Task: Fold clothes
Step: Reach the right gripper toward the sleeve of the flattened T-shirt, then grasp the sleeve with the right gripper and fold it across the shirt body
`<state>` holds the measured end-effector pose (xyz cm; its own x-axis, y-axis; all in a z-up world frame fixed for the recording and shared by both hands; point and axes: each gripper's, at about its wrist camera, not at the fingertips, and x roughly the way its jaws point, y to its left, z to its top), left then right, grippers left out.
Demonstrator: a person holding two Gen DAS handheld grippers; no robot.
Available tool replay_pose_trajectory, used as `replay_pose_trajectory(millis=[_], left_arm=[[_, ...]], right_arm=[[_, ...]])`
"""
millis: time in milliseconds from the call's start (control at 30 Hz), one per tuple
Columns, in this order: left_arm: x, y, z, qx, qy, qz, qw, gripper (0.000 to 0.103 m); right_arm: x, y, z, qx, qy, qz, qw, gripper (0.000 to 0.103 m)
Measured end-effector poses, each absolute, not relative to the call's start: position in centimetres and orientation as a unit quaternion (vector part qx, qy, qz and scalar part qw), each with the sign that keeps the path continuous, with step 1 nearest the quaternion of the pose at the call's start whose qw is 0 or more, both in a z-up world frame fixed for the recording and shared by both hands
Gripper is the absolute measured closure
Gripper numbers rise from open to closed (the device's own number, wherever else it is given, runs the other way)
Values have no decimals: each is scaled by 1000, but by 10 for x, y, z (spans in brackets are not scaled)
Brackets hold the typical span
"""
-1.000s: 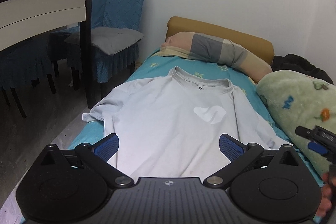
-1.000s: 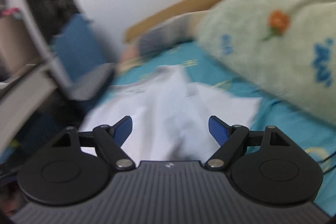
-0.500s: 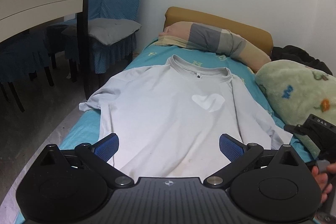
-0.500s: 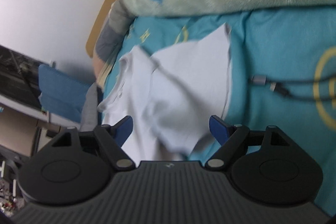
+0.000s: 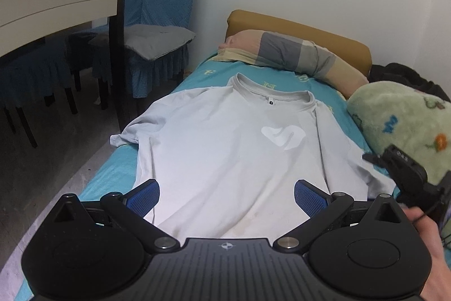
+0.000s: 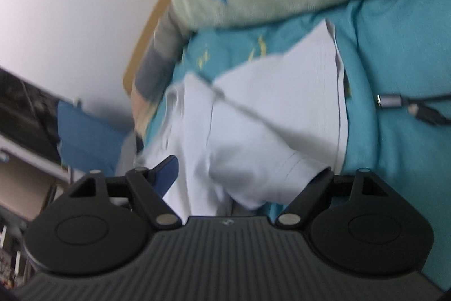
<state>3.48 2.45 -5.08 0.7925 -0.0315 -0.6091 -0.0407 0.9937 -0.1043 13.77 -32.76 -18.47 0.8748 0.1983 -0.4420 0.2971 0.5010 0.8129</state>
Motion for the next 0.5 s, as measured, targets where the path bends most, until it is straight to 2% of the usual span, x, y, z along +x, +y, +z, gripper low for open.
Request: replay_pose_trajectory(millis=[133, 400, 500], left_arm=[[30, 13, -53, -34, 317, -9, 948, 0], [39, -2, -64, -5, 310, -15, 951, 0], [48, -7, -67, -3, 304, -17, 953, 0]], right_arm=[[154, -327, -190, 463, 205, -58, 860, 23], [204, -353, -196, 440, 180, -111, 873, 23], [235, -345, -184, 371, 212, -121, 896, 20]])
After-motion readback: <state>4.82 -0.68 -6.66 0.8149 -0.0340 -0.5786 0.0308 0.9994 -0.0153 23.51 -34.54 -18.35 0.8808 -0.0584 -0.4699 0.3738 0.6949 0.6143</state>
